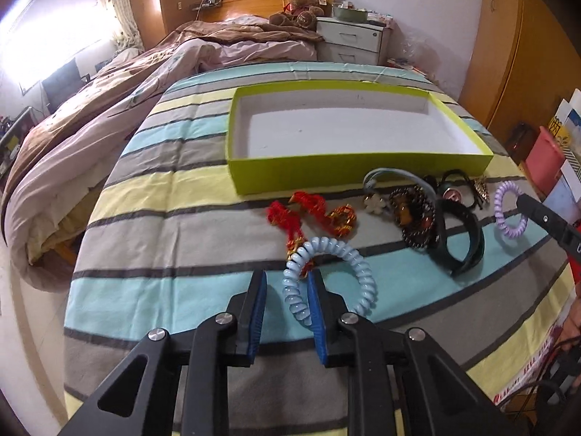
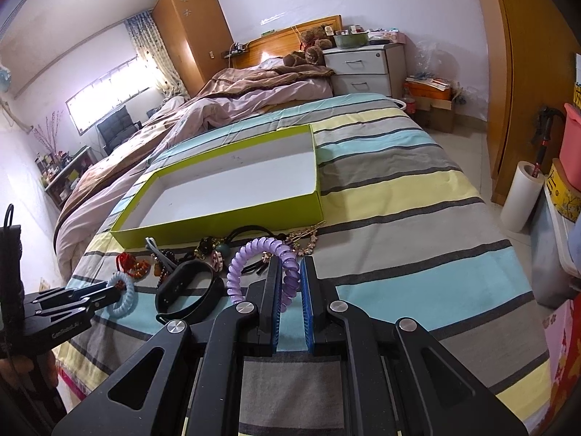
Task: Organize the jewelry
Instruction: 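Carry both coil hair ties over the lime-green box with both tools, then open both tools to drop the coil hair ties into the box, then grasp the black wristband with right tool while left tool moves to red tassel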
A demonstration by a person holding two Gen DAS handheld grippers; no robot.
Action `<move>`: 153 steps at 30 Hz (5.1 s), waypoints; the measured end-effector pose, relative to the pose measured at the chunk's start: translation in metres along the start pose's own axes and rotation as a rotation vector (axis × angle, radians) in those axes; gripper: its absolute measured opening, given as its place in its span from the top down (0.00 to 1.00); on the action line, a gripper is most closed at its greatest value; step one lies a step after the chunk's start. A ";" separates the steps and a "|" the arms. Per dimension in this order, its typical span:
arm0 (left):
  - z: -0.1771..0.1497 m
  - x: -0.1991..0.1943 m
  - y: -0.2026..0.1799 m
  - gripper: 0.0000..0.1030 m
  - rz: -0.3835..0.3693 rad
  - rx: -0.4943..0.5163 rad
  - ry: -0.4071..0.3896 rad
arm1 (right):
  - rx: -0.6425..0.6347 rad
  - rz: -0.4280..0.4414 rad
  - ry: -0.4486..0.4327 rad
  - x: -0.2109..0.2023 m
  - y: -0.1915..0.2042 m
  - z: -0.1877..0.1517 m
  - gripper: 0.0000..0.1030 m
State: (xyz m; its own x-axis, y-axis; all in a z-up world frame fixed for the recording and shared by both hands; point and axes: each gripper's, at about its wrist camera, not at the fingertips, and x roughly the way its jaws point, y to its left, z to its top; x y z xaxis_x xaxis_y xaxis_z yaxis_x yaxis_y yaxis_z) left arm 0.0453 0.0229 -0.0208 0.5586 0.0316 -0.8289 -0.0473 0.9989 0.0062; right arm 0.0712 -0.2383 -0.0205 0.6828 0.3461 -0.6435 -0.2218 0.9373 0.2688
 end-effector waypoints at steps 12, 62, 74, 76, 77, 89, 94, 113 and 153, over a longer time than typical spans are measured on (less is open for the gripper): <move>-0.011 -0.003 -0.002 0.90 -0.017 0.050 0.005 | -0.015 0.001 -0.004 -0.002 0.006 0.001 0.90; 0.153 0.082 0.031 0.91 -0.142 -0.053 -0.069 | -0.117 -0.091 0.101 0.126 0.017 0.124 0.90; 0.156 0.105 0.025 0.91 -0.122 -0.032 -0.021 | -0.214 -0.142 0.140 0.149 0.026 0.121 0.90; 0.157 0.107 0.026 0.91 -0.123 -0.035 -0.018 | -0.224 -0.150 0.140 0.150 0.026 0.121 0.90; 0.156 0.107 0.027 0.91 -0.125 -0.037 -0.014 | -0.224 -0.152 0.144 0.150 0.025 0.120 0.90; 0.157 0.109 0.028 0.90 -0.133 -0.045 -0.013 | -0.229 -0.161 0.145 0.153 0.027 0.121 0.89; 0.155 0.101 0.030 0.73 -0.153 -0.062 -0.023 | -0.220 -0.156 0.127 0.147 0.027 0.121 0.84; 0.111 0.013 0.034 0.65 -0.189 -0.074 -0.158 | -0.185 -0.082 0.031 0.077 0.039 0.102 0.83; -0.008 -0.015 0.061 0.54 -0.279 -0.175 -0.101 | -0.192 -0.026 0.194 0.048 0.072 -0.006 0.67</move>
State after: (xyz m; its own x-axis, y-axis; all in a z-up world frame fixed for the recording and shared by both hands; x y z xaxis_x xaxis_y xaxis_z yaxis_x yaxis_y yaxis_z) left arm 0.0277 0.0835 -0.0126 0.6485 -0.2302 -0.7256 -0.0173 0.9485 -0.3164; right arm 0.0842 -0.1539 -0.0364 0.5480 0.3059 -0.7786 -0.3462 0.9302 0.1218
